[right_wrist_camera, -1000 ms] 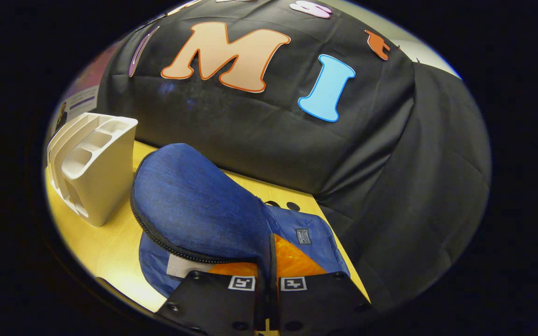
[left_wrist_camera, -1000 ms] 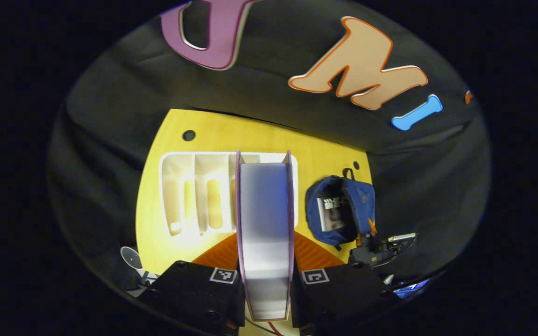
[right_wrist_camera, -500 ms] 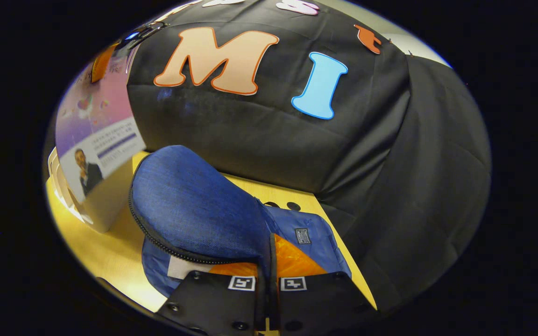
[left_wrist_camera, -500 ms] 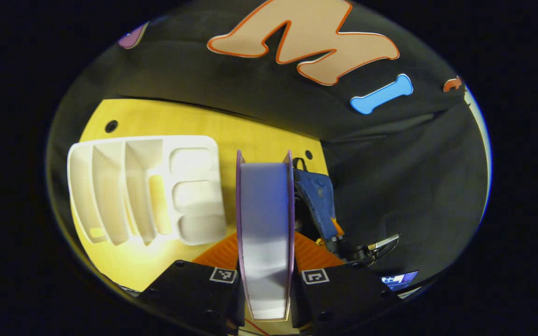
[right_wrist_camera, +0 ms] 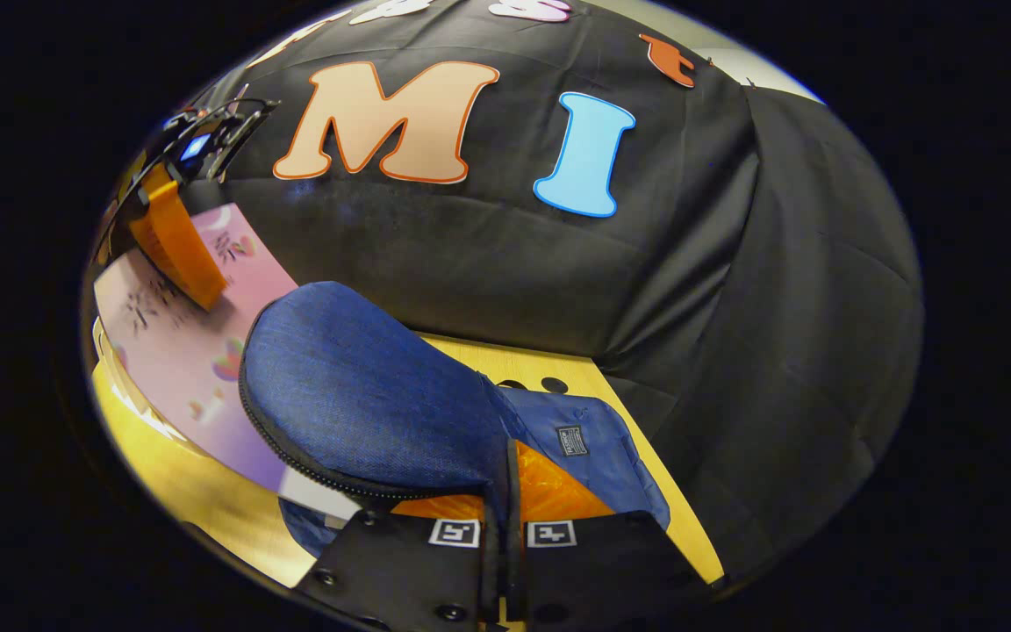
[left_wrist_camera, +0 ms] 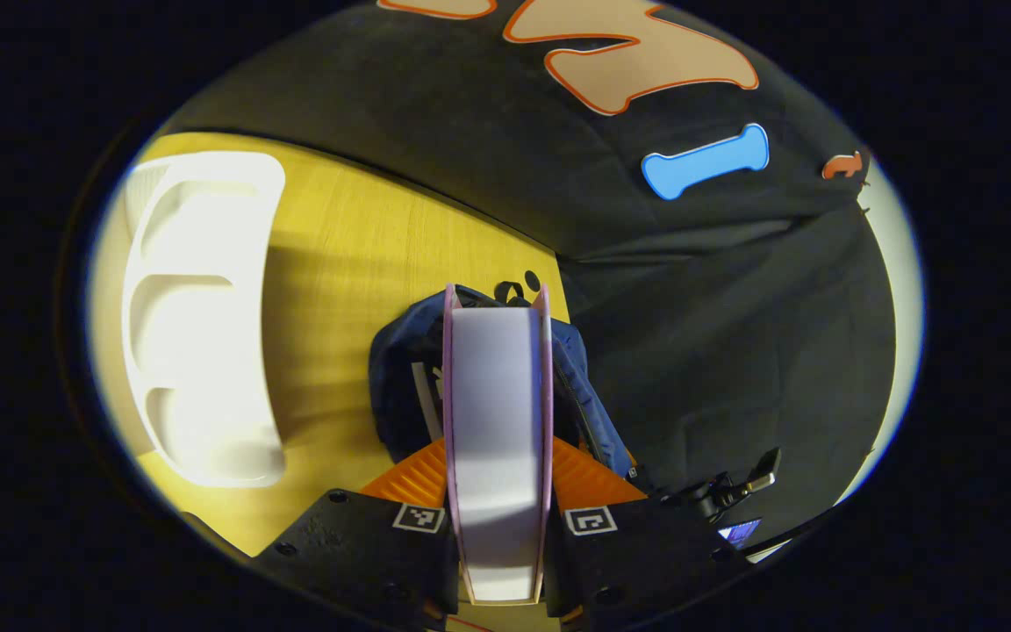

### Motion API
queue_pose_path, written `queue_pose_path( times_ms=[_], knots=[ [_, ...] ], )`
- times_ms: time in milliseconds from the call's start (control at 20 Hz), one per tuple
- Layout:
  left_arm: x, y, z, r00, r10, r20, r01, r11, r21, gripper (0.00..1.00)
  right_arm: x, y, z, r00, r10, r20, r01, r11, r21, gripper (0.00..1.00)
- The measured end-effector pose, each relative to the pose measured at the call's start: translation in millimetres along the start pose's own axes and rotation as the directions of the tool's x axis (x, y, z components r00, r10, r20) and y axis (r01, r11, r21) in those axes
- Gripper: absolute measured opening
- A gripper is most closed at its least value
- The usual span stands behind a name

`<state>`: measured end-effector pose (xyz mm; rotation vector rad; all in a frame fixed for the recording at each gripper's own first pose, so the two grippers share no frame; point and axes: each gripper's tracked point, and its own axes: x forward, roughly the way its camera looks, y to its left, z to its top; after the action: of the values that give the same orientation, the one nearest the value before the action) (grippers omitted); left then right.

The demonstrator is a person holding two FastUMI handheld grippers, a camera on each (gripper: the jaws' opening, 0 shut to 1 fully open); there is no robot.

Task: Open the schoolbag, grab two books from the bookshelf and put them into the schoolbag.

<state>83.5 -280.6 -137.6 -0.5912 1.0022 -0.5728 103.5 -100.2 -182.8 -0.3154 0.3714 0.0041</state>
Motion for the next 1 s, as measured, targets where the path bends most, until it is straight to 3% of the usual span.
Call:
queue_pose_path(
  times_ms=[300,500,650,800,1000],
  knots=[
    [56,-1,-12,0.995,-0.094,0.041,0.096,0.993,-0.068,0.35,-1,0,3,1.000,0.027,0.004,-0.027,0.999,0.042,0.06],
    [92,-13,-23,0.983,-0.181,0.032,0.184,0.978,-0.100,0.36,-3,3,5,0.998,0.058,0.014,-0.058,0.998,0.036,0.06],
    [117,-11,-27,0.973,-0.228,0.034,0.230,0.957,-0.177,0.35,-7,6,9,0.996,0.078,0.032,-0.079,0.996,0.034,0.06],
    [143,-11,-31,0.965,-0.259,0.037,0.260,0.935,-0.240,0.37,-10,9,9,0.994,0.099,0.035,-0.100,0.995,0.019,0.07],
    [171,-10,-42,0.966,-0.256,0.022,0.254,0.934,-0.252,0.36,-13,10,14,0.995,0.095,0.043,-0.095,0.995,0.014,0.06]
  ],
)
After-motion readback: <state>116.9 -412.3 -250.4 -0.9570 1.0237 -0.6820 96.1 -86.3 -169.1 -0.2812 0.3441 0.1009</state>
